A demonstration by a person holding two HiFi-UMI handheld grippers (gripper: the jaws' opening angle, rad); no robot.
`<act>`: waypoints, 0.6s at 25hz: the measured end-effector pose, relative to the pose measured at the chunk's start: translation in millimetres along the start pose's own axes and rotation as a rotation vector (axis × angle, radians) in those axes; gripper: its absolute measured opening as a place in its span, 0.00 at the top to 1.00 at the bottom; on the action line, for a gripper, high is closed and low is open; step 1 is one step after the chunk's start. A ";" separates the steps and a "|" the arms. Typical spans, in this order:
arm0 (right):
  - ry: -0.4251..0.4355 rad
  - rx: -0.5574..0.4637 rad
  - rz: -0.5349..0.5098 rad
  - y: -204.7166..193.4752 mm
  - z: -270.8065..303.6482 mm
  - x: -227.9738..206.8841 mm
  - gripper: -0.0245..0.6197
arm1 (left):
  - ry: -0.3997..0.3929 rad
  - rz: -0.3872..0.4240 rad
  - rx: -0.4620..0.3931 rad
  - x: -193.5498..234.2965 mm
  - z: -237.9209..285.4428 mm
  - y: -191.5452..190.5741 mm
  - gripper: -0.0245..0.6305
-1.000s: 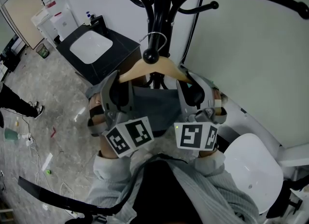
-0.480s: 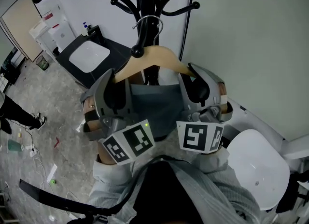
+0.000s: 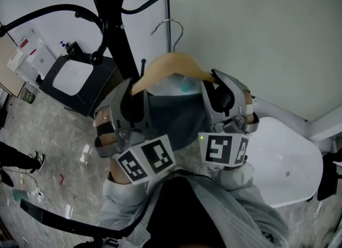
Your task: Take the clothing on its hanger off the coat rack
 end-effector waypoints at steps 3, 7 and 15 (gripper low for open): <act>-0.005 0.055 -0.004 -22.8 -10.2 -1.3 0.80 | -0.060 -0.001 -0.015 -24.9 1.9 6.8 0.78; -0.015 0.123 -0.004 -49.1 -22.2 -4.1 0.80 | -0.121 0.001 -0.032 -53.6 3.0 16.9 0.78; -0.017 0.208 0.000 -85.4 -25.7 -2.0 0.80 | -0.202 0.017 -0.055 -92.7 15.5 25.1 0.78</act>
Point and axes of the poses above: the fingertips, and each gripper's own axes: z forward along the fingers, x to its left, y out of its top, the point moved 6 cm from there along -z, backward along the fingers, and after that the axes turned 9 degrees about x, right-handed, at the moved point
